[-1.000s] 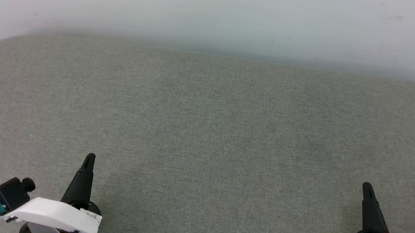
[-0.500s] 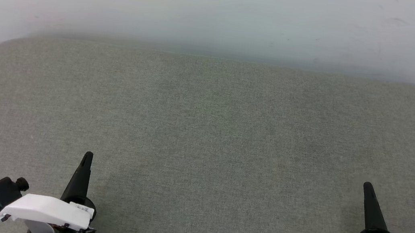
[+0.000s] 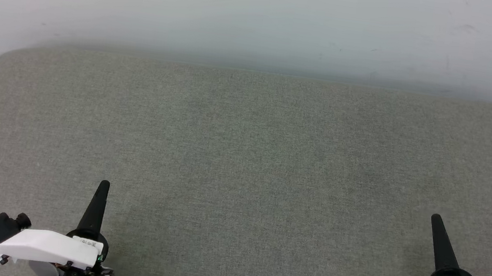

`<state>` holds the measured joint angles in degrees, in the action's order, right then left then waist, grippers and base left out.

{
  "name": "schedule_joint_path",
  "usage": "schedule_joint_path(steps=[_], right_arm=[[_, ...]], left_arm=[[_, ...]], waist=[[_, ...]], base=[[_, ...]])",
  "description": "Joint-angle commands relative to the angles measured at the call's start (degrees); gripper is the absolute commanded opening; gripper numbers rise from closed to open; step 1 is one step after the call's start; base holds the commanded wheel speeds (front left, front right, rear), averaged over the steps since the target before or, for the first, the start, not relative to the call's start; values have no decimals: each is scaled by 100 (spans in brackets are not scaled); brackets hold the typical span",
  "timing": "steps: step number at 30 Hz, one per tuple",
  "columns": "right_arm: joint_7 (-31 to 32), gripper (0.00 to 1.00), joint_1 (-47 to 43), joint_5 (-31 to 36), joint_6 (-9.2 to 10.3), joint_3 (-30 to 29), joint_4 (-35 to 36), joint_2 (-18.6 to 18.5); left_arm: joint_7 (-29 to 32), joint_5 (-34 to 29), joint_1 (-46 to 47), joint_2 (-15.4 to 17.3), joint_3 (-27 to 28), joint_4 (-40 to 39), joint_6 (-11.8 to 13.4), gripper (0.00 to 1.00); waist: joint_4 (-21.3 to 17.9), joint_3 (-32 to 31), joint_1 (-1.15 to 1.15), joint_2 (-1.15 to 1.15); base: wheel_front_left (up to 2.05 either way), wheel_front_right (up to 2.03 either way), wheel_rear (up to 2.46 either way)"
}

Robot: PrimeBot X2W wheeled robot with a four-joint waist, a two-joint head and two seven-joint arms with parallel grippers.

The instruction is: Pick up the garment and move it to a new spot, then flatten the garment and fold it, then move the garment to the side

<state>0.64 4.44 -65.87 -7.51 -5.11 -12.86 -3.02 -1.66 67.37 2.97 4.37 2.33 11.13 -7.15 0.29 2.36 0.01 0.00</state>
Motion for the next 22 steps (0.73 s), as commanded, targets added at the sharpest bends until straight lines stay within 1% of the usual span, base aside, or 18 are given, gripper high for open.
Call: schedule_joint_path(steps=[1,22], right_arm=[[50,0,123,-188,2,-28,30,13],[301,0,179,-1302,3,-81,-39,17]], left_arm=[[52,184,151,7,32,-15,-30,0],[352,1284,245,-15,135,120,-33,0]], waist=[[-1,-8,0,0],[-12,-90,-1,0]], base=[[0,0,0],[0,0,0]])
